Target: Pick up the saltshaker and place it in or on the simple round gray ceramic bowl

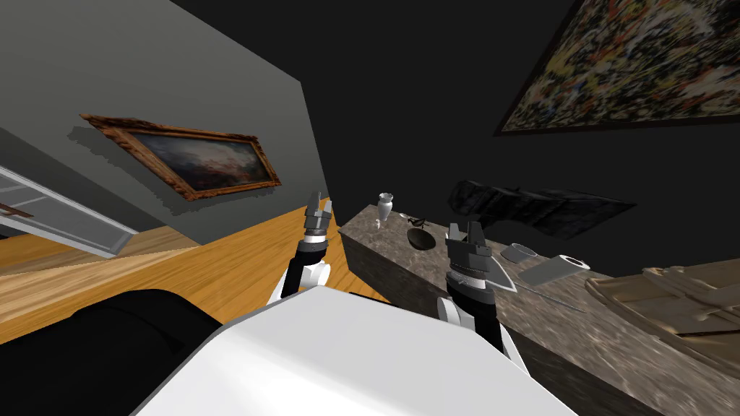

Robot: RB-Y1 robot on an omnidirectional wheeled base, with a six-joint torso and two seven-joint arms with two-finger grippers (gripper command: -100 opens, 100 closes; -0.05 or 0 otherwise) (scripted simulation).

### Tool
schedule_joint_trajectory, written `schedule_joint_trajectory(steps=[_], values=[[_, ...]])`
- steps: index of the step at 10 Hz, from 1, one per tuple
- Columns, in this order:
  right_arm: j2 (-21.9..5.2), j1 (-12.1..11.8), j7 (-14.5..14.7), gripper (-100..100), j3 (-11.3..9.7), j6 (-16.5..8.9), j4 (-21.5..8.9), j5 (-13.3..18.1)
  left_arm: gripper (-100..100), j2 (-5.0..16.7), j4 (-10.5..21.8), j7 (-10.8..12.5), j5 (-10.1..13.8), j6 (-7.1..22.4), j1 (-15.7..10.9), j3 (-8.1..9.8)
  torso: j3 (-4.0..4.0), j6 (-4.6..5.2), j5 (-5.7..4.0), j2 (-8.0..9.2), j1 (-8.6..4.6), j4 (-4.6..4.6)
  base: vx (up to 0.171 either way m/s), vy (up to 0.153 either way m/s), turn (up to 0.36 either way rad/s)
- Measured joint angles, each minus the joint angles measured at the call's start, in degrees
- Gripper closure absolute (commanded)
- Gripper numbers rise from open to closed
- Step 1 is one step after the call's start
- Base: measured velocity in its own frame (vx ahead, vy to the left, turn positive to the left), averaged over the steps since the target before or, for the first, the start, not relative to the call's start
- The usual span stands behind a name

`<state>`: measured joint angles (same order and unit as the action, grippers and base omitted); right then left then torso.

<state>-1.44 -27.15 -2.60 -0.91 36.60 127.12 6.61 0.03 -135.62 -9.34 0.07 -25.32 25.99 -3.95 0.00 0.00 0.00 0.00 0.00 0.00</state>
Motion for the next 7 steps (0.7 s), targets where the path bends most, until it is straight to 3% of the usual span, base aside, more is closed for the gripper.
schedule_joint_trajectory(steps=[5, 7], values=[[0.00, 0.01, 0.00, 0, 0.00, 0.00, 0.00, 0.00, -100, 5.17, 3.94, -1.23, -1.40, 0.54, -2.35, 1.09, 0.05, 0.01, 0.01, 0.09, 0.02, 0.02, -0.027, 0.002, -0.052], [0.00, 0.00, 0.00, 0, 0.00, 0.00, 0.00, 0.00, -100, 6.05, 6.41, -2.02, -2.19, 0.75, -3.94, 1.57, 0.04, 0.00, 0.01, 0.07, 0.02, 0.02, -0.017, 0.000, -0.031]])
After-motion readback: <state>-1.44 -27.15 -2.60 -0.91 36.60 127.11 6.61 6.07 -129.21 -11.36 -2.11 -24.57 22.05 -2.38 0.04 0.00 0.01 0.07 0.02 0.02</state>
